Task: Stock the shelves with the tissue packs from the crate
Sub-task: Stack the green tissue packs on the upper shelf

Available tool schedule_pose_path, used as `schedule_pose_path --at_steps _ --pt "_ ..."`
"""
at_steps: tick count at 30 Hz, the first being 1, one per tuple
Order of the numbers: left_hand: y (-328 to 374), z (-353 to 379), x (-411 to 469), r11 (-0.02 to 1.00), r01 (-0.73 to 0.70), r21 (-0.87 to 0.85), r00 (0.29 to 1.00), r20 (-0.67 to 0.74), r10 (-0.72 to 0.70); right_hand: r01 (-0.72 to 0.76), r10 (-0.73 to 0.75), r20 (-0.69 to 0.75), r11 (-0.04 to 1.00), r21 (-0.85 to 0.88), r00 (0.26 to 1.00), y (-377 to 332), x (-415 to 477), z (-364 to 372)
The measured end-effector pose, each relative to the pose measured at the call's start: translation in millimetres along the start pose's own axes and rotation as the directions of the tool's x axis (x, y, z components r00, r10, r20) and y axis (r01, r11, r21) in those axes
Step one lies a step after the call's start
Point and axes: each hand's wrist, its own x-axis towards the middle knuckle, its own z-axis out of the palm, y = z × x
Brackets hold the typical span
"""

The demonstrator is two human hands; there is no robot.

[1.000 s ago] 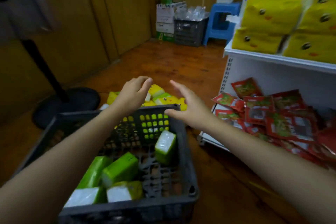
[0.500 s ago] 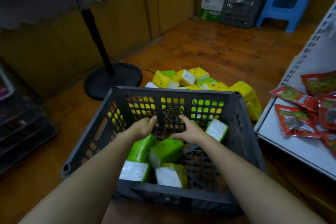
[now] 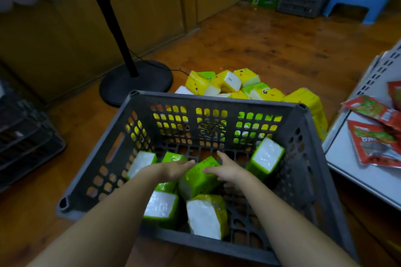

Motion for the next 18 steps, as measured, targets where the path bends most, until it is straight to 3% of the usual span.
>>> schedule_pose_path --at_steps 6,11,14,18 --pt "19 8 1 0.974 0.039 -0.221 0.999 0.020 -0.036 0.146 -0.146 -0.031 0.989 -0.011 0.989 0 0 2" --pt "29 14 7 0.949 0.040 -0.311 0.998 0.052 -0.025 0.231 -0.226 -0.055 0.962 0.142 0.973 -7 -3 2" --pt "34 18 16 0.975 0.037 -0.221 0.999 0.038 -0.029 0.164 -0.158 -0.070 0.982 0.088 0.985 -2 -3 1" --pt "31 15 30 0.998 0.017 0.061 0.988 -0.154 -0.008 0.065 -0.051 -0.134 0.993 0.103 0.990 5 -4 -5"
